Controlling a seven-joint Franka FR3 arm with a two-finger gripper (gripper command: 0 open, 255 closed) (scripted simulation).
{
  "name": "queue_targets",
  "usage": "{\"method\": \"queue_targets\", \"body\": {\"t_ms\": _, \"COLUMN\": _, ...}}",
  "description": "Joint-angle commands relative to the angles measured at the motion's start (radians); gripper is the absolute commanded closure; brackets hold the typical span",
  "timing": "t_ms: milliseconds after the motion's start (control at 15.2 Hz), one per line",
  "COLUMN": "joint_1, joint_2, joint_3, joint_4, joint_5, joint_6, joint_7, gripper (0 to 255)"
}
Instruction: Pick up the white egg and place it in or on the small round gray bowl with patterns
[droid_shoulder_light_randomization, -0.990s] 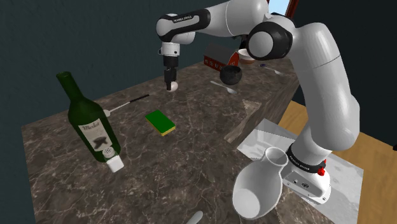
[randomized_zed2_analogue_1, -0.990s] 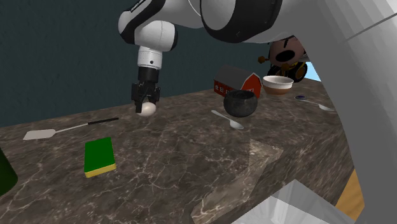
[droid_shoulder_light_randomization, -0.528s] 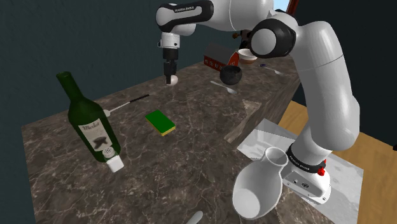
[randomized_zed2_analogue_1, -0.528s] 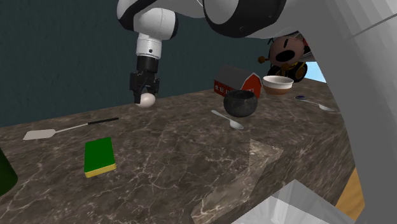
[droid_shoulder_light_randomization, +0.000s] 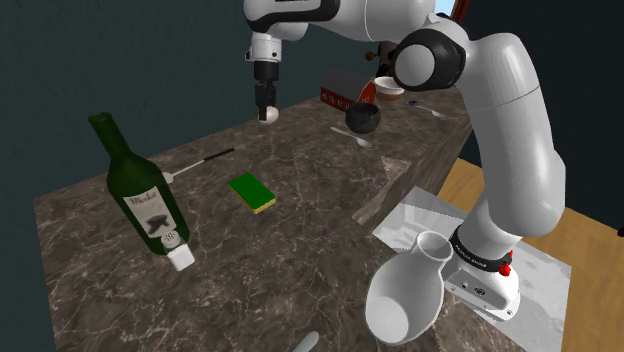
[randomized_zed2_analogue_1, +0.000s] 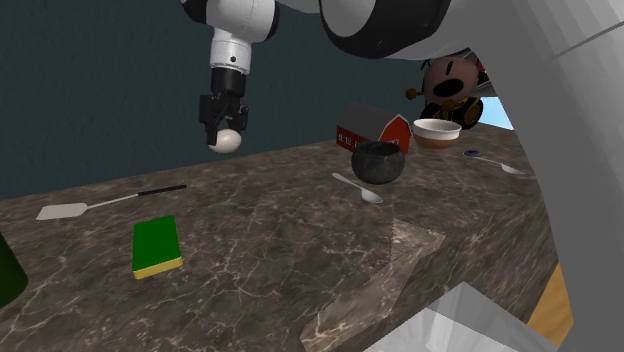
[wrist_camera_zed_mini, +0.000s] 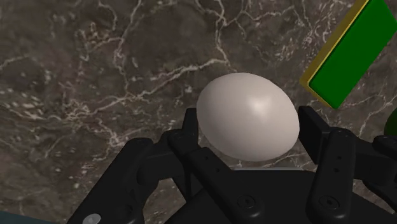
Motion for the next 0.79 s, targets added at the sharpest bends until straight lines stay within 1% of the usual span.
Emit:
{"method": "queue_targets", "body": {"t_ms": 0, "joint_1": -0.004, "joint_2": 0.002, "joint_3": 0.000, "joint_4": 0.030, "joint_5": 0.000, "joint_6": -0.028, "joint_7": 0.006, "gripper": 255}}
{"method": "queue_targets", "body": {"t_ms": 660, "joint_1": -0.013, "joint_2": 0.047, "joint_3": 0.007, "joint_4": 0.232, "joint_5": 0.002, "joint_6": -0.178, "joint_7": 0.052, "gripper": 255}}
{"method": "queue_targets", "body": {"t_ms": 726, "joint_1": -0.025, "joint_2": 0.006, "joint_3": 0.001, "joint_4": 0.164, "joint_5": 0.000, "joint_6": -0.158, "joint_7": 0.027, "gripper": 255}}
